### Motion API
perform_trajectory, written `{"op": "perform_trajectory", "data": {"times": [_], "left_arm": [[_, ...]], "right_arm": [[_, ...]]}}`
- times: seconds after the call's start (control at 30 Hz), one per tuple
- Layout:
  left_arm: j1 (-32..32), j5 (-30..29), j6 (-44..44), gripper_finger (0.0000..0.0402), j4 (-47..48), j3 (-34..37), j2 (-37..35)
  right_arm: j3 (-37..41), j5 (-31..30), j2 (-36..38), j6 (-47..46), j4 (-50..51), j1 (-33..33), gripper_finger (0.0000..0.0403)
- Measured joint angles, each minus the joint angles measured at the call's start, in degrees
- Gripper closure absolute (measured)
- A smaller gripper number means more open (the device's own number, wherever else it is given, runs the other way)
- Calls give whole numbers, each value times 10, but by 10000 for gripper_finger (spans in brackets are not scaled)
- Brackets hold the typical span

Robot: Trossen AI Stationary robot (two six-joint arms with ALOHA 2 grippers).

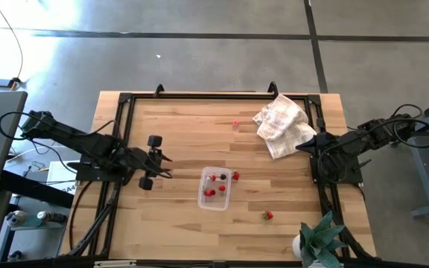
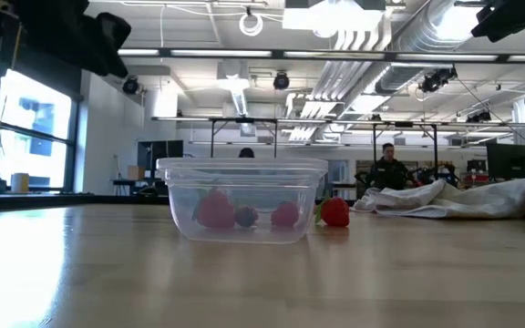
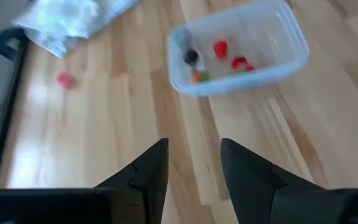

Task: Pick and placing Produce into tupperware
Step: Put the pink peach into the transparent container

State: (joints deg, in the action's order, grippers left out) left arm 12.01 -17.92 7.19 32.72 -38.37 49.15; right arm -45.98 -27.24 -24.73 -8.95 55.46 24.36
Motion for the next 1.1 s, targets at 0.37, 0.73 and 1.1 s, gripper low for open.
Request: {"op": "perform_trajectory", "data": {"times": [0.37,0.73,1.1], "left_arm": [[0,48,14,266,2,0,4],[0,49,14,266,2,0,4],[0,48,15,266,3,0,5]], "right_arm": [[0,0,0,0,0,0,402],[0,0,0,0,0,0,402],[0,0,0,0,0,0,402]]}}
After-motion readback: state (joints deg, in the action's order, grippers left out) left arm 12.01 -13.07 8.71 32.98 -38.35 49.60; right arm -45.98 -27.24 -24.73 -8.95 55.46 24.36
